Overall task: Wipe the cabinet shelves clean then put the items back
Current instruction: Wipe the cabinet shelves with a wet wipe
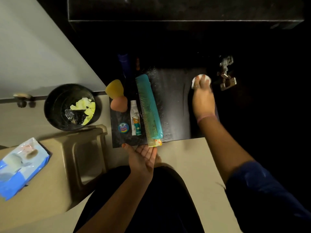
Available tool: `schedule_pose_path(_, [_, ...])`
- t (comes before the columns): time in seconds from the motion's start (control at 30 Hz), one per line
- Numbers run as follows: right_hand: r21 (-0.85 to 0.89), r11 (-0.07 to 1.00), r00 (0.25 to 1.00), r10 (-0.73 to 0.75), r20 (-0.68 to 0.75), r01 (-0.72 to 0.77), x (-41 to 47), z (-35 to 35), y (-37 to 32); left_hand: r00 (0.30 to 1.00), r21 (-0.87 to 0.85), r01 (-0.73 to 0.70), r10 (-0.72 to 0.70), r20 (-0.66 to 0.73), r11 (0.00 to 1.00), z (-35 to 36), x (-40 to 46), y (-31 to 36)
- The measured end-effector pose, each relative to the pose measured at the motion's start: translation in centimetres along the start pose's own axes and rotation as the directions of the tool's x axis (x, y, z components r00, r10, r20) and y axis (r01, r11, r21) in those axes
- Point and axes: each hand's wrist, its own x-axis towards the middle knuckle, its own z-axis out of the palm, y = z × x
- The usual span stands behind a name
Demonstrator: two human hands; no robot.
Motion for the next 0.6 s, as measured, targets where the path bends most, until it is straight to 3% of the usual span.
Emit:
schedule_pose_path(0.13, [-0.122, 0.99, 0.978, -0.046, 0.201, 0.072, -10.3, 0.4, 3.6, 1.0, -0.002, 0.001, -0.001, -0.006, 1.0, 0.0, 0.2, -0.1])
schedule_pose_path(0.2, [-0.245, 0.963, 0.978, -0.066, 0.197, 0.114, -13.7, -0.6, 4.6, 1.0, -0.006, 0.002, -0.002, -0.004, 1.0, 0.1, 0.2, -0.1])
schedule_pose_path(0.3, [-0.203, 0.979, 0.941, 0.041, 0.337, 0.03, -14.0, -4.1, 3.9, 1.0, 0.001, 0.005, -0.005, -0.006, 1.0, 0.2, 0.0, 0.1])
schedule_pose_path(0.33, [-0.15, 0.989, 0.949, 0.057, 0.31, -0.01, -12.9, -5.1, 3.2, 1.0, 0.004, 0.005, -0.005, -0.007, 1.0, 0.2, -0.1, 0.1])
schedule_pose_path(0.47, [0.142, 0.99, 0.996, 0.029, -0.082, -0.017, -4.0, -6.4, 0.0, 1.0, 0.013, 0.003, -0.002, -0.006, 1.0, 0.1, 0.0, 0.1])
schedule_pose_path(0.53, [0.282, 0.957, 0.991, 0.093, -0.092, -0.064, 1.6, -5.2, -1.9, 1.0, 0.015, 0.003, -0.003, -0.013, 1.0, 0.1, 0.1, 0.0])
schedule_pose_path(0.6, [0.347, 0.925, 0.985, 0.17, -0.007, -0.158, 5.7, -3.4, -3.9, 1.0, 0.016, -0.007, 0.007, -0.019, 1.0, 0.0, 0.2, -0.1])
